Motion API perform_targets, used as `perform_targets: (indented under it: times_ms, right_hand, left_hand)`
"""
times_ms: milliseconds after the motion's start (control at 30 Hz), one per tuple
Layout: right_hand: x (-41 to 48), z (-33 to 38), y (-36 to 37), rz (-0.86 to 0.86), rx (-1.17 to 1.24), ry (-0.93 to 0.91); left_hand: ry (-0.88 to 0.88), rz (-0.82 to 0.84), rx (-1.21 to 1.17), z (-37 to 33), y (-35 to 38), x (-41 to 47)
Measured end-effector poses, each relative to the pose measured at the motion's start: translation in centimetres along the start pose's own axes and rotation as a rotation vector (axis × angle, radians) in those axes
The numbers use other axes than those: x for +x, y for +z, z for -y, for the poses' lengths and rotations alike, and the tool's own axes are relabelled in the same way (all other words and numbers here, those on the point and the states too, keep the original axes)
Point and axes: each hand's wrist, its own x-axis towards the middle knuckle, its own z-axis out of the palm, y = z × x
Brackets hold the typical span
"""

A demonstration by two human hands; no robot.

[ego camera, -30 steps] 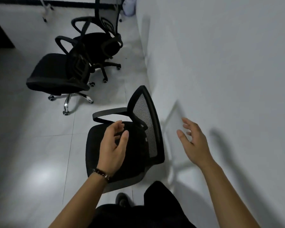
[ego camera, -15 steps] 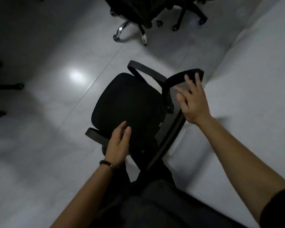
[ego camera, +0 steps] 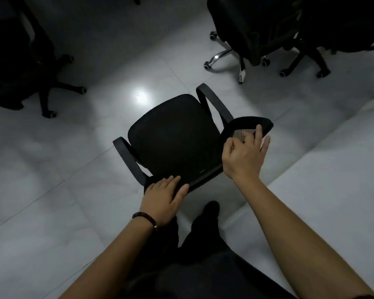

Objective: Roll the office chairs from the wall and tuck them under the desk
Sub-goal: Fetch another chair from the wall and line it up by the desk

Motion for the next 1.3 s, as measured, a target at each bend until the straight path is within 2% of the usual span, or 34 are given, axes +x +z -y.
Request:
perform_targets:
  times_ms: [100,200,367,600,767,1033,1300]
  right_hand:
    - [1.1,4.3,0.7,0.046,-0.034,-0.009]
    - [2.6,7.1,0.8,0.126,-0.077,-0.162]
    - [6.2,9.4,-0.2,0.288,-0.100,-0.346]
    - [9.7,13.3,0.1,0.396,-0.152,-0.334]
    - [15.2,15.0,0.0,0.400,-0.138,-0.363]
    - [31.8,18.6,-0.5,0.352,-0.143,-0.445]
    - [46.2,22.5,-2.5,0.414,-0.216,-0.507]
  left_hand:
    - [-0.029,-0.165,0.154,2.1,-3.3,0.0]
    - [-0.032,-0.267,0.194,5.0,-6.9,1.8]
    - [0.024,-0.277,0.270,8.9,-12.7,5.9]
    - [0.068,-0.275,0.328,11.2,-17.5,9.7]
    - [0.057,-0.310,0.342,10.7,-20.6,13.7]
    - [-0.038,-0.434,0.321,6.4,-28.7,24.8]
    - [-0.146,-0.478,0.206,2.5,-36.5,34.6]
